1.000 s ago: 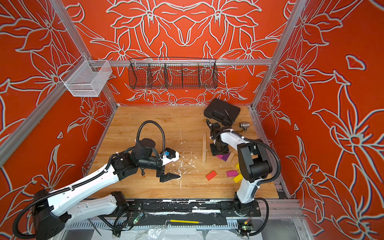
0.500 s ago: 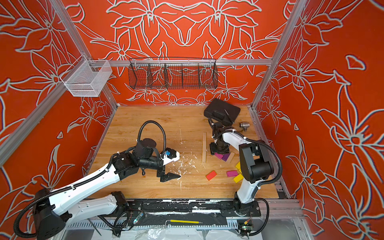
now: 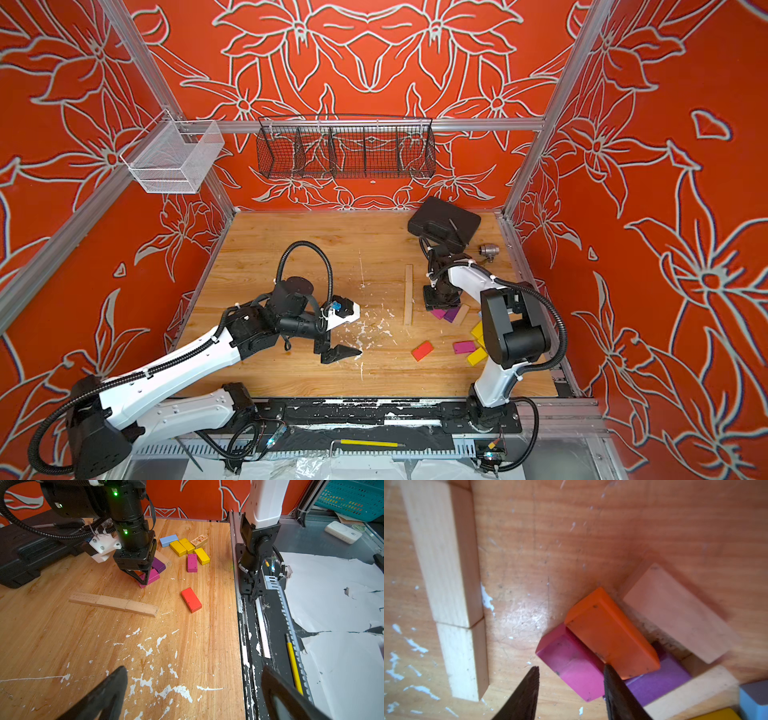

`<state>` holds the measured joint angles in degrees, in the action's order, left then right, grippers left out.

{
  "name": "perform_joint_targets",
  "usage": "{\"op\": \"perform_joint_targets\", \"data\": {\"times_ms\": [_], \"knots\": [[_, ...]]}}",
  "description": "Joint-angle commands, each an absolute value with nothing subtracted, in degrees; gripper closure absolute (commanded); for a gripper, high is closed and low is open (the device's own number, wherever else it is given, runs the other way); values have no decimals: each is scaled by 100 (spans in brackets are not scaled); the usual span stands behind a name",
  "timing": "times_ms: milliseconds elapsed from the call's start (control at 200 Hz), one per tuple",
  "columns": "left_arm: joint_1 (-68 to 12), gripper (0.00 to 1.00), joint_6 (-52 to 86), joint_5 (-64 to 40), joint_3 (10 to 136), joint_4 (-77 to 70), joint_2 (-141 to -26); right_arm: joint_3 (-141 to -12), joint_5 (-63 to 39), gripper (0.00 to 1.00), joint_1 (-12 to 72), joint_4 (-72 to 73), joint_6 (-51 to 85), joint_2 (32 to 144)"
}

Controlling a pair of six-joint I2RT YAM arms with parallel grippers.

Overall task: Assemble the letter k with building blocks
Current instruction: Pick up the building block from the center of the board.

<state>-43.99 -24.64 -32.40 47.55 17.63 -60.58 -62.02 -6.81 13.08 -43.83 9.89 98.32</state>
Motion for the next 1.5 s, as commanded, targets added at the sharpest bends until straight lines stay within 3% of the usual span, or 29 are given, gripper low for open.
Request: {"op": "perform_joint_targets", "data": {"times_ms": [0,225,741,1056,1181,1326,1496], "knots": [[-4439,3,-2509,-3296,4903,1846,-6108,-6001,-931,49,1292,-4453,928,9841],[-4445,3,-2521,-3265,4903,1855,-6108,-5957,-851,51,1292,-4427,1032,9792],[-4448,3,-2434,-3068,4947,1890,-6199,-6108,-372,70,1286,-4364,1706,10041],[-4448,3,-1789,-2296,4972,1294,-6266,-5853,-473,73,1288,-3775,3639,9273],[-4448,3,-2153,-2030,5425,1370,-6641,-6030,-355,73,1288,-3742,4350,9108],[-4434,3,-3298,-2342,6193,1993,-7486,-6231,-327,73,1283,-3574,5076,9141],[-4386,3,-3368,-2765,6247,1282,-7929,-6660,-178,73,1296,-3776,5578,9504]]}}
